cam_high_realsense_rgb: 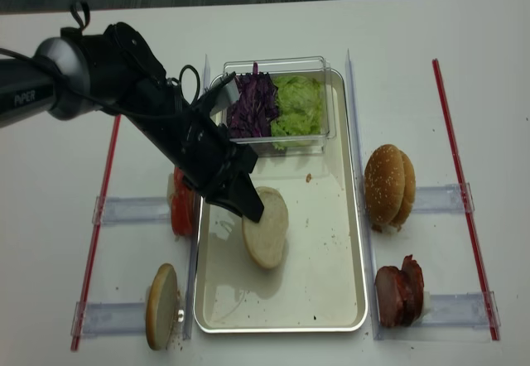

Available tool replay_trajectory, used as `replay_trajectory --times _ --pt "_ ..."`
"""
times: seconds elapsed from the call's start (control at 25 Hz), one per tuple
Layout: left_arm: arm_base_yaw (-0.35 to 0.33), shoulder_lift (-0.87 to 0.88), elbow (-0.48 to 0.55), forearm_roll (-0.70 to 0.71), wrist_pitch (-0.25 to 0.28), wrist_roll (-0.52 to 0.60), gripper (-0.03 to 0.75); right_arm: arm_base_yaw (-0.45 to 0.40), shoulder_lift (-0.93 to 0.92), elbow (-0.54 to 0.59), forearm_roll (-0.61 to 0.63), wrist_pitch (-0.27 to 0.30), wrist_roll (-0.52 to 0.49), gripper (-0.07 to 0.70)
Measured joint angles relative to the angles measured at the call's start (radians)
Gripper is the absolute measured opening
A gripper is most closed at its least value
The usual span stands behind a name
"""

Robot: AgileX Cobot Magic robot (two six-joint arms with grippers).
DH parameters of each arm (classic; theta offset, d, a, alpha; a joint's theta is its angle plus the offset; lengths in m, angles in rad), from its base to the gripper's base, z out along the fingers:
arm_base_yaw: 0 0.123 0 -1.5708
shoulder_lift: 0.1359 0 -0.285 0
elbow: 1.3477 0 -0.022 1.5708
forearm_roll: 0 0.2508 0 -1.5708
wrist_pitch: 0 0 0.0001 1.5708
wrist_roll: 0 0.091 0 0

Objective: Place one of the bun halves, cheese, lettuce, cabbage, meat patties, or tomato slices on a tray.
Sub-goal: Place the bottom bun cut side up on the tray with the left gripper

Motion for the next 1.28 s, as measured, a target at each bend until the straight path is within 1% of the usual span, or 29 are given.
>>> replay_trajectory --times 0.64,1.28 --pt "-0.018 0.095 -0.002 -0.035 -0.007 0.040 0.047 0.000 0.000 0.000 0.000 0.000 0.000 0.571" --pt "-0.018 0.097 -0.002 -0.068 -0.010 0.071 0.047 0.000 0.000 0.000 0.000 0.000 0.000 0.571"
